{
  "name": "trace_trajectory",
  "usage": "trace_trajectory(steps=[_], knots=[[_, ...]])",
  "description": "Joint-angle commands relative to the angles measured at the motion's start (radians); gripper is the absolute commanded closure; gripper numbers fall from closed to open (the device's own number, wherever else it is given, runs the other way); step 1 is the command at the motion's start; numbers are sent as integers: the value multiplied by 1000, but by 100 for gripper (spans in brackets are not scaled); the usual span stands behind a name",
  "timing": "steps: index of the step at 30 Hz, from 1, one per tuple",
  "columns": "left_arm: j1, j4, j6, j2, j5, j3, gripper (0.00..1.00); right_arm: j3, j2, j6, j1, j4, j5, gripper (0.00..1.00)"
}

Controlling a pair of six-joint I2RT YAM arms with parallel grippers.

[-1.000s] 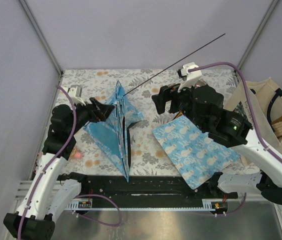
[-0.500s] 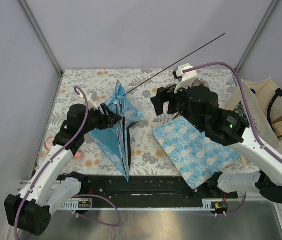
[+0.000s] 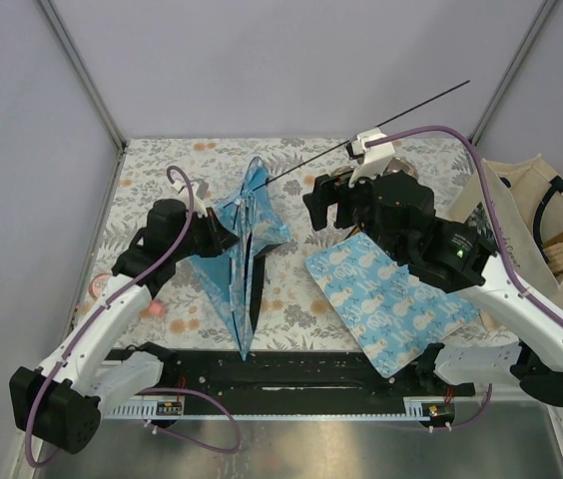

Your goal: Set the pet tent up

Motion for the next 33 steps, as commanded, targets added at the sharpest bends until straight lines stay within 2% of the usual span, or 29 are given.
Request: trace_trajectory(steps=[1, 8, 10, 13, 17, 20, 22, 24, 26, 30, 33], knots=[[-2, 11, 131, 43, -50, 133, 100, 38, -29, 0, -8, 29, 27, 12], [-3, -101, 433, 241, -64, 495, 100, 202, -79, 15, -8, -37, -62, 12], [-2, -127, 556, 297, -8, 550, 100, 216, -108, 9, -8, -40, -88, 12], [4, -215, 793, 352, 193, 620, 100, 220, -170, -24, -8, -36, -200, 12], [38, -273, 944, 427, 219, 732, 100, 220, -269, -23, -8, -17, -269, 11], [79, -382, 1070, 484, 310, 798, 100, 222, -328, -14, -8, -16, -255, 11], [109, -437, 1177, 507, 350, 803, 100, 214, -351, -12, -8, -30, -203, 11], [144, -489, 1364, 504, 455, 770, 100, 219, -345, 3, -8, -80, -116, 11], [159, -470, 1469, 470, 428, 705, 100, 274, -295, 44, -8, -205, -32, 10], [196, -335, 1515, 413, 370, 570, 100, 462, -92, 116, -8, -558, -11, 9], [221, -231, 1513, 395, 388, 497, 100, 442, -21, 152, -10, -616, -115, 7]])
